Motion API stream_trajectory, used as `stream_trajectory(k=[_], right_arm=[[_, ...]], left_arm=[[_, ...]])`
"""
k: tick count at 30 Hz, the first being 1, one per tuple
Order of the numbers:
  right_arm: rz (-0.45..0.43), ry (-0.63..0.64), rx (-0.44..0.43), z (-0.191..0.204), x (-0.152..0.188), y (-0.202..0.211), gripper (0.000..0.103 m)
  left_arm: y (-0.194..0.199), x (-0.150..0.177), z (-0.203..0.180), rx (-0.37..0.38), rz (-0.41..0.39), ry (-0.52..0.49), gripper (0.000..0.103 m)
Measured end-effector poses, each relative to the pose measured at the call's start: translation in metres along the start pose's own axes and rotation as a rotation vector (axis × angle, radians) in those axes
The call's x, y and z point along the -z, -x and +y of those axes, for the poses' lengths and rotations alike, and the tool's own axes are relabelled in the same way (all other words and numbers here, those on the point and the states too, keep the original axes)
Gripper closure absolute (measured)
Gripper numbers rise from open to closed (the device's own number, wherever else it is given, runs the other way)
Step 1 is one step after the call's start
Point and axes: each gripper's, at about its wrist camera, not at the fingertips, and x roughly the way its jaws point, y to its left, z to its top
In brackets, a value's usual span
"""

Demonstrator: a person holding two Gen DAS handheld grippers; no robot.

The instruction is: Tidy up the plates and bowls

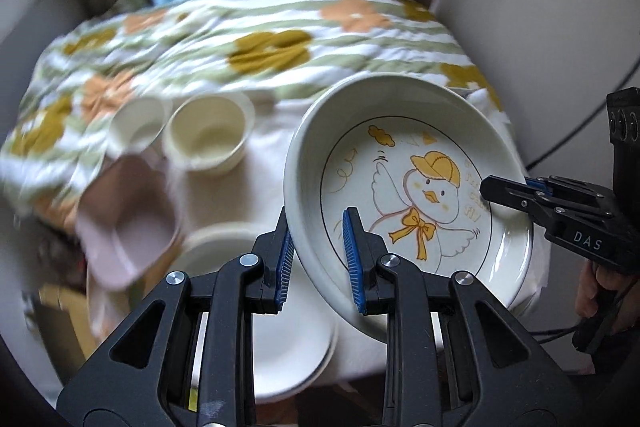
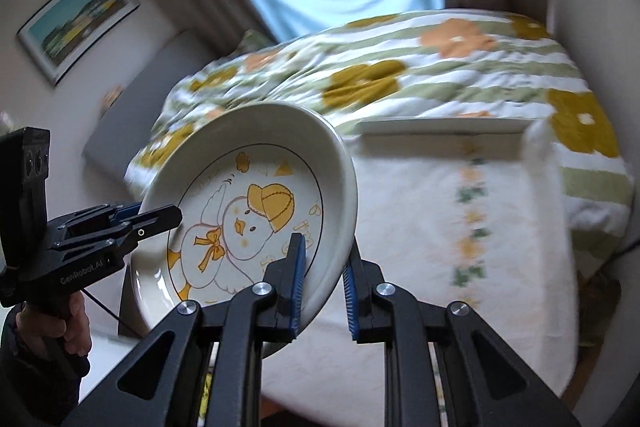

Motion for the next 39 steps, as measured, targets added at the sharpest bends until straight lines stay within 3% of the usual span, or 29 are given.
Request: stream_trajectory(k=[6,13,24,39], right_arm=[[0.052,0.084,-0.042,0.033,0.032,-0.045,0.087],[0.127,0.125,-0.045,0.059,0.053,-0.094,0.087],[0.158,0.189,0.026,0.079,0.052,-0.112,0.087],[0.167,0.212,0.075,0.085,0.057,-0.117,0.087]], left_arm=[[-0.007,0.069,0.06,-0.014,0.031,0.193,0.082],[-0.025,0.109,0.098,-0.034,0.055,0.238,0.082],[-0.054,0.118,0.113,-0.01,0.089,0.254,0.082],[-0.068,0.119,0.104,-0.106,0.11,0.174,0.082]])
